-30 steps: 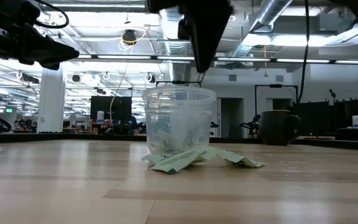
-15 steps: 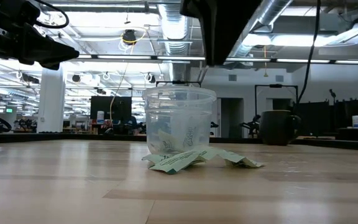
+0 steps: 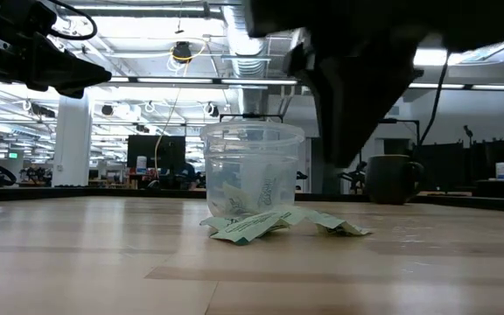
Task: Pick and place items into bin
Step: Put the bottom right stevia packet into the bottom bin
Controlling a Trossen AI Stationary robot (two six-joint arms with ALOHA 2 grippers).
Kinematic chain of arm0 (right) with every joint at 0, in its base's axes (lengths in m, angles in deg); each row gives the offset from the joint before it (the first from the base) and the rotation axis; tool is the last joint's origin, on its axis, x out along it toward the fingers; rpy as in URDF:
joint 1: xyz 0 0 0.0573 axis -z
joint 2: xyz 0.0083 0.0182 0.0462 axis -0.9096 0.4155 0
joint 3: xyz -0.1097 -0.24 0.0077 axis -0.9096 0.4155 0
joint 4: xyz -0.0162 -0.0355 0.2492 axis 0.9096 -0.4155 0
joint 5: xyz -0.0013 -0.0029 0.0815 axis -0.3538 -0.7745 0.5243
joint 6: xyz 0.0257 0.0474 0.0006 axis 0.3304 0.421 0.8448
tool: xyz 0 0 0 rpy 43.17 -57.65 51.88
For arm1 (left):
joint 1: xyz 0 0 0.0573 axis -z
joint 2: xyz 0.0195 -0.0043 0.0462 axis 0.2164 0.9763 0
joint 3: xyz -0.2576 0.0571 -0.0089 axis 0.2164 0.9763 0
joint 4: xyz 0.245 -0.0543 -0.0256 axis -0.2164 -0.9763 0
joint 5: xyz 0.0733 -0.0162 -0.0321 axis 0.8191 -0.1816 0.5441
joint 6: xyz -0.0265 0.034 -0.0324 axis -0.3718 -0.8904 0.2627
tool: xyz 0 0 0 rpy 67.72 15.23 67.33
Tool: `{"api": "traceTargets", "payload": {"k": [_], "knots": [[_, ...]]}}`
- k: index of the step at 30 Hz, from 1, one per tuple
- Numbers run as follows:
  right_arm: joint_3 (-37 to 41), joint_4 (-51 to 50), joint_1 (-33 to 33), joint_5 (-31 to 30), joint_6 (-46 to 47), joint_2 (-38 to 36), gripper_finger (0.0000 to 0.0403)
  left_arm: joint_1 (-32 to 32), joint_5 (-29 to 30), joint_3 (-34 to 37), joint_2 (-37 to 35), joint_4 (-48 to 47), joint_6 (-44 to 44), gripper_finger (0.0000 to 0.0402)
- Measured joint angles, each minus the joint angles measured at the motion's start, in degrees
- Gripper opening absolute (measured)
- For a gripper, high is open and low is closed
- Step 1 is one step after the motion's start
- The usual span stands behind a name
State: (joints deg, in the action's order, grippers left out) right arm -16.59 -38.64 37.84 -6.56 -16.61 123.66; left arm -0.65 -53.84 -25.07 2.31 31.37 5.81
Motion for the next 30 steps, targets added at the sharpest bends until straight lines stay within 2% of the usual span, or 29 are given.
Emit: {"api": "traceTargets", "payload": {"k": [5,9,12,15,19,30], "knots": [[14.0,13.1,-1.0,-0.4,1.9,-8.8,0.0081,0.0,0.0,0.0,0.0,0.0,0.0,0.0084],[26.4,28.3,-1.3,-0.9,2.0,-14.8,0.0081,0.0,0.0,0.0,0.0,0.0,0.0,0.0084],[34.3,36.6,-1.2,-1.2,3.1,-17.3,0.0081,0.0,0.0,0.0,0.0,0.0,0.0,0.0084],[39.5,40.8,-0.6,-1.4,5.5,-18.6,0.0081,0.0,0.0,0.0,0.0,0.0,0.0,0.0084],[41.9,44.5,0.0,-1.4,6.0,-18.9,0.0081,0.0,0.0,0.0,0.0,0.0,0.0,0.0084],[42.0,48.7,-0.2,0.4,4.2,-18.3,0.0081,0.0,0.0,0.0,0.0,0.0,0.0,0.0084]]}}
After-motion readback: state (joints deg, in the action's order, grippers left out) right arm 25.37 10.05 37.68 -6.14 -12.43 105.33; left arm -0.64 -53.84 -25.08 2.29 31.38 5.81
